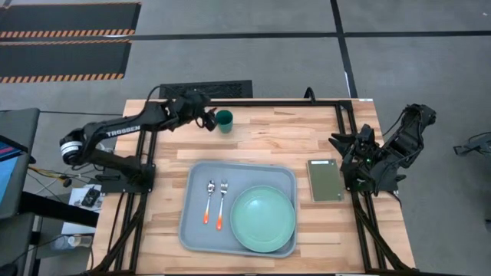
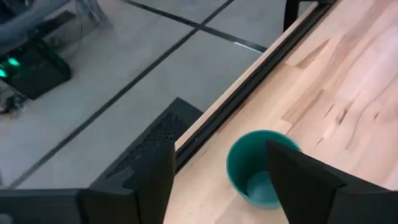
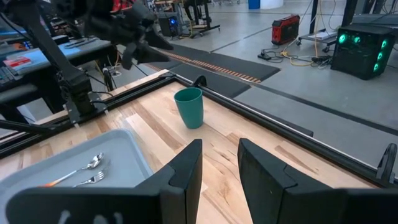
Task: Pick and place plate/cup/fork/spoon on tray
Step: Put the green cup to the top of the green plate on the blue serving tray
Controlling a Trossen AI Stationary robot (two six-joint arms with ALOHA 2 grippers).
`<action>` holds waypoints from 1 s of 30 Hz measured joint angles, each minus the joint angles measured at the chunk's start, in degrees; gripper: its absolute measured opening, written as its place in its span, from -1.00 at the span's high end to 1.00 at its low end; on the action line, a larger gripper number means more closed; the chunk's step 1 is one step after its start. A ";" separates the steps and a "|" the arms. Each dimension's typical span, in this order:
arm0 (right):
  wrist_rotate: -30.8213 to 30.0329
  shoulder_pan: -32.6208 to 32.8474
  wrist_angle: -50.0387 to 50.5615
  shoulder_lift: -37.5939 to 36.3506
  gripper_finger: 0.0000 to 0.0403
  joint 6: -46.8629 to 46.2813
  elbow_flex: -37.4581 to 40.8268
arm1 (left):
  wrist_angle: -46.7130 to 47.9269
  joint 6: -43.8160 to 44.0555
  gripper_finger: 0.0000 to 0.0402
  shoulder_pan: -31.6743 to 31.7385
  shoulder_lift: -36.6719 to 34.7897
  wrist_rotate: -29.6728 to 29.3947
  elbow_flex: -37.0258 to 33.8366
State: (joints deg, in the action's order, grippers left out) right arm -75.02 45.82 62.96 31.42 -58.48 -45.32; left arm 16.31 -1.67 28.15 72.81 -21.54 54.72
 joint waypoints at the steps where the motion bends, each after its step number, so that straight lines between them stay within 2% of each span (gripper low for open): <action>1: 0.00 0.00 0.01 0.00 0.36 0.00 0.01 | -0.61 0.44 -0.21 0.78 0.53 1.15 0.00; 3: 0.00 0.00 0.00 0.02 0.36 0.01 0.00 | -1.24 1.22 -0.26 2.44 1.60 3.43 0.00; 10: 0.00 0.00 0.02 0.01 0.36 0.26 0.01 | -3.63 2.19 -0.29 6.53 8.33 5.49 0.00; 20: 0.07 0.00 0.04 0.01 0.36 0.44 0.02 | -2.72 6.99 -0.29 11.45 17.61 16.74 3.88; 30: 0.20 0.00 1.17 0.01 0.36 0.44 0.00 | 1.91 5.62 -0.29 11.03 18.89 18.25 5.31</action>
State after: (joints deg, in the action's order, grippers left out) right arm -74.83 45.82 64.13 31.43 -58.04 -45.32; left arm 18.22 3.95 39.17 91.70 -3.29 60.03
